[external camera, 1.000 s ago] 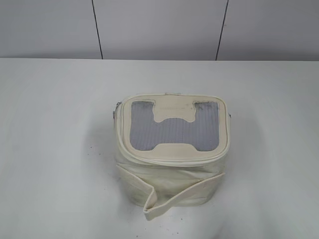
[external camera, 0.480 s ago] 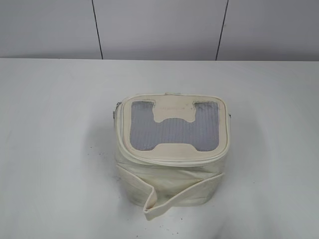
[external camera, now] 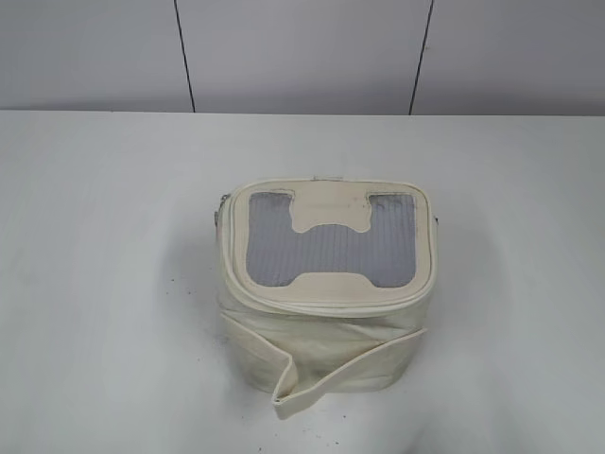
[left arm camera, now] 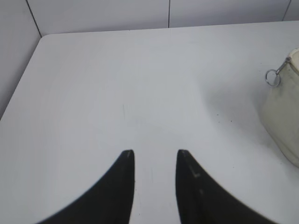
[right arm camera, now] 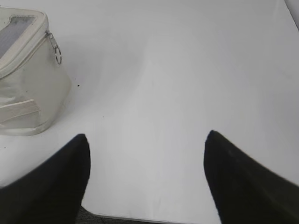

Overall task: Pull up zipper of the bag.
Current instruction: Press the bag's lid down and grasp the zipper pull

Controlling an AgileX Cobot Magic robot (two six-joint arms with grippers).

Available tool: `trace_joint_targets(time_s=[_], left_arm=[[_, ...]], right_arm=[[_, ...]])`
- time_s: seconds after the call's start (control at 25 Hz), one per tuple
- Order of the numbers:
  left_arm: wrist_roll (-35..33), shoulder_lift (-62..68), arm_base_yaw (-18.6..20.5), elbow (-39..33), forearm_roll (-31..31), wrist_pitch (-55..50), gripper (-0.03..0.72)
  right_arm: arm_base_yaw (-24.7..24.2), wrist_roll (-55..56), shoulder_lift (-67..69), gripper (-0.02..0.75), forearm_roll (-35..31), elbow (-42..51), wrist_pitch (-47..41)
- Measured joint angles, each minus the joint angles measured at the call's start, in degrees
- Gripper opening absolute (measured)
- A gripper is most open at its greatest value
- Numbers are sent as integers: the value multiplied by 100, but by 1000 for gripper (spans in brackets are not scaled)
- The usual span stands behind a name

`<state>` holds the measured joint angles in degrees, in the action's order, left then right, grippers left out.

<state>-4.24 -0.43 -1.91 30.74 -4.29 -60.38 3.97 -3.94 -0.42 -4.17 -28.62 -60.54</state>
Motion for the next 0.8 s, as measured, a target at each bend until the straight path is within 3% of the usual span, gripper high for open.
trace_joint_targets(time_s=[0.64,0.8], left_arm=[[0,0,0,0,0,1,239],[0,194,-152,87,6,189,239]], right_arm=[[0,0,0,587,0,0,0],[0,0,6,587,-8,0,7]])
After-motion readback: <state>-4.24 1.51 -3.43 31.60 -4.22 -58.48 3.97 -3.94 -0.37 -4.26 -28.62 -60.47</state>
